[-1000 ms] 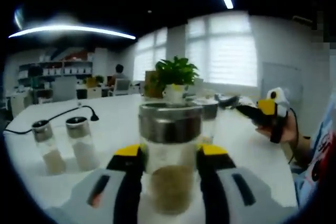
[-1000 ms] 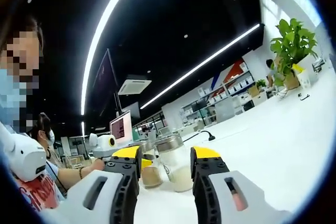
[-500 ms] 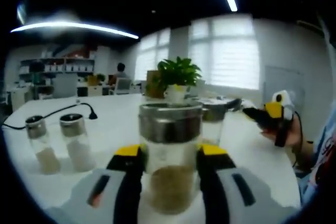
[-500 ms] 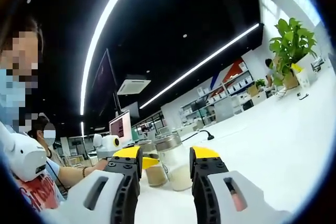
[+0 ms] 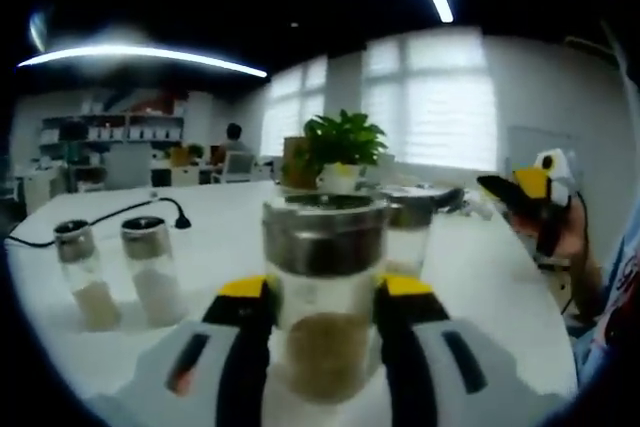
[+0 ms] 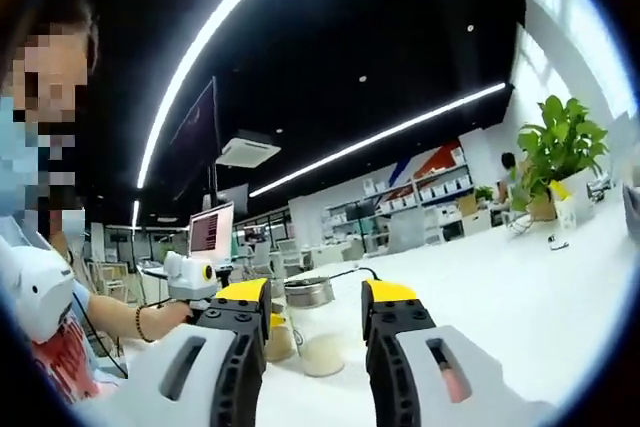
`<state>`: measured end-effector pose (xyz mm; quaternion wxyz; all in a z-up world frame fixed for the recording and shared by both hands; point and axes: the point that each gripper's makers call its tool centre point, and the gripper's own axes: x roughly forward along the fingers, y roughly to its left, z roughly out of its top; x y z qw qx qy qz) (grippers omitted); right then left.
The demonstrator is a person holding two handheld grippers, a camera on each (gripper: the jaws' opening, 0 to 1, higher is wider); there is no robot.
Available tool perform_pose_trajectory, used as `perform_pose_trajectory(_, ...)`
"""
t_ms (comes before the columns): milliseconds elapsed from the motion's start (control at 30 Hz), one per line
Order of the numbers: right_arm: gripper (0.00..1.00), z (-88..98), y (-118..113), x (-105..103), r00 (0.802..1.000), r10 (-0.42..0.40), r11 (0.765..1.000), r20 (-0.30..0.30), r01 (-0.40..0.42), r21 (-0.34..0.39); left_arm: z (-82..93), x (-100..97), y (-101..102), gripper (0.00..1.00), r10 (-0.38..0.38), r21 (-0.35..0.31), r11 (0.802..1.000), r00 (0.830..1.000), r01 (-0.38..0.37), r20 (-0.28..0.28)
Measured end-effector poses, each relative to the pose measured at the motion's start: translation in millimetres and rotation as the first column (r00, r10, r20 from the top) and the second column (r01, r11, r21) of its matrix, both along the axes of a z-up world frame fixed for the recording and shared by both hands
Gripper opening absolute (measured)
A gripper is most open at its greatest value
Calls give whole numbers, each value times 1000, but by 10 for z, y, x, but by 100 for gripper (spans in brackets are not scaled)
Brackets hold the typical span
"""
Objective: Rotate the seasoning bottle until the label or dispensing opening points toward the visible target arrow and the bottle remains upright within the marked orientation range
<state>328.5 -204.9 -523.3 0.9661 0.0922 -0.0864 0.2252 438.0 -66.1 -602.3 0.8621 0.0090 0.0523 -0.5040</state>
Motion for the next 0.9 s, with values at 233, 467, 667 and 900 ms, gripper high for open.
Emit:
perform_pose_trajectory(233,40,356,-106,-67,990,-140,981,33,143,-128,-9,-21,12,43,-3,26,1000,1000,3,6)
perform_pose_trajectory(467,51,404,-224,-13,973,-229,965,-40,221,-137,-42,-16,58,49,-15,29,999,998,17,-59)
perform_pose_trajectory(667,52,543,-185,11,963,-267,955,-18,262,-138,-90,-50,149,95,88,102,992,991,-78,-101)
perform_pose_trajectory(900,58,550,-203,-51,950,-313,916,-13,298,-269,43,-133,140,99,227,108,969,972,-220,-53)
